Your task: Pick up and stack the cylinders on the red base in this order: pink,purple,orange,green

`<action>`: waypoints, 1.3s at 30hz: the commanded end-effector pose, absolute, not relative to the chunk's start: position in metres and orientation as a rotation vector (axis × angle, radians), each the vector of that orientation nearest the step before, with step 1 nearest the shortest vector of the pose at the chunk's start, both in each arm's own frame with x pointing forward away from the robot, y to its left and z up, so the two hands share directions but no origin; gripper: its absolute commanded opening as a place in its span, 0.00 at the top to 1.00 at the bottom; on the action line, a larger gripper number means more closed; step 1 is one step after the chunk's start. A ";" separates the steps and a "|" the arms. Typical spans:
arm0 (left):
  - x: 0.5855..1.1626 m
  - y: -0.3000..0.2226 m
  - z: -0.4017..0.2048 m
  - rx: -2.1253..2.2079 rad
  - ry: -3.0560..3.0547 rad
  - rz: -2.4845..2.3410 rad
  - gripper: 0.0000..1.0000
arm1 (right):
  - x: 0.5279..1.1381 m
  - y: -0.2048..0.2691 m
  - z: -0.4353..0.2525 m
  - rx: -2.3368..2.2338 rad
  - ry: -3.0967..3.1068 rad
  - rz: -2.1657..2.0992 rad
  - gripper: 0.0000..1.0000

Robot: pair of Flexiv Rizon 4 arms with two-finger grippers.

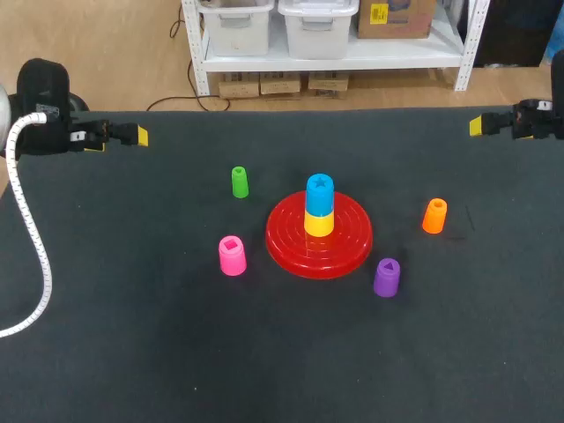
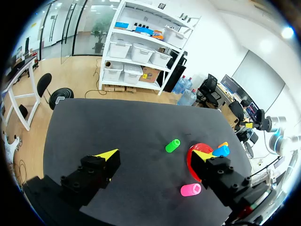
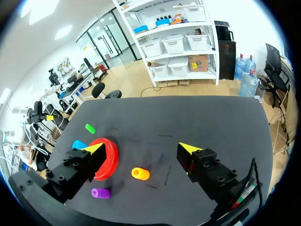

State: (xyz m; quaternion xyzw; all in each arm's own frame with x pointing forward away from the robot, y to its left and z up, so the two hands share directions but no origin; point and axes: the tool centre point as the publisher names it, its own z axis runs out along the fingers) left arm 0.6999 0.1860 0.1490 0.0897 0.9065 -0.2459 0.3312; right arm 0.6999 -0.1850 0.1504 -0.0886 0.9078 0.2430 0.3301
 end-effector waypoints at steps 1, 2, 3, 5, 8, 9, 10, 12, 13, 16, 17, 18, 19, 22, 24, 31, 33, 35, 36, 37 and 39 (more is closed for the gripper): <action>0.700 0.185 0.150 0.231 2.376 -0.635 0.00 | 0.700 -0.185 0.150 -0.232 2.374 0.636 0.00; 0.700 0.185 0.150 0.231 2.376 -0.635 0.00 | 0.700 -0.185 0.150 -0.232 2.374 0.636 0.00; 0.700 0.185 0.150 0.231 2.376 -0.635 0.00 | 0.700 -0.185 0.150 -0.232 2.374 0.636 0.00; 0.700 0.185 0.150 0.231 2.376 -0.635 0.00 | 0.700 -0.185 0.150 -0.232 2.374 0.636 0.00; 0.700 0.185 0.150 0.231 2.376 -0.635 0.00 | 0.700 -0.185 0.150 -0.232 2.374 0.636 0.00; 0.700 0.185 0.150 0.231 2.376 -0.635 0.00 | 0.700 -0.185 0.150 -0.232 2.374 0.636 0.00; 0.700 0.185 0.150 0.231 2.376 -0.635 0.00 | 0.700 -0.185 0.150 -0.232 2.374 0.636 0.00; 0.700 0.185 0.150 0.231 2.376 -0.635 0.00 | 0.700 -0.185 0.150 -0.232 2.374 0.636 0.00; 0.700 0.185 0.150 0.231 2.376 -0.635 0.00 | 0.700 -0.185 0.150 -0.232 2.374 0.636 0.00; 0.695 0.180 0.151 0.369 2.323 -0.594 0.00 | 0.700 -0.185 0.150 -0.232 2.374 0.636 0.00; 0.691 0.177 0.152 0.493 2.264 -0.561 0.00 | 0.700 -0.185 0.150 -0.232 2.374 0.636 0.00; 0.686 0.174 0.150 0.608 2.214 -0.510 0.00 | 0.700 -0.185 0.150 -0.232 2.374 0.636 0.00; 0.680 0.173 0.149 0.737 2.150 -0.489 0.00 | 0.700 -0.185 0.150 -0.232 2.374 0.636 0.00; 0.665 0.172 0.141 0.963 2.082 -0.430 0.00 | 0.700 -0.185 0.150 -0.232 2.374 0.636 0.00; 0.663 0.172 0.142 0.885 2.154 -0.468 0.00 | 0.700 -0.185 0.150 -0.232 2.374 0.636 0.00; 0.663 0.172 0.142 0.885 2.154 -0.468 0.00 | 0.700 -0.185 0.150 -0.232 2.374 0.636 0.00; 0.657 0.171 0.137 1.060 2.081 -0.447 0.00 | 0.700 -0.185 0.150 -0.232 2.374 0.636 0.00; 0.648 0.172 0.132 1.264 2.012 -0.481 0.00 | 0.700 -0.185 0.150 -0.232 2.374 0.636 0.00; 0.645 0.173 0.132 1.321 1.973 -0.499 0.00 | 0.700 -0.185 0.150 -0.232 2.374 0.636 0.00; 0.642 0.175 0.131 1.377 1.951 -0.508 0.00 | 0.700 -0.185 0.150 -0.232 2.374 0.636 0.00; 0.639 0.178 0.129 1.460 1.947 -0.616 0.00 | 0.700 -0.185 0.150 -0.232 2.374 0.636 0.00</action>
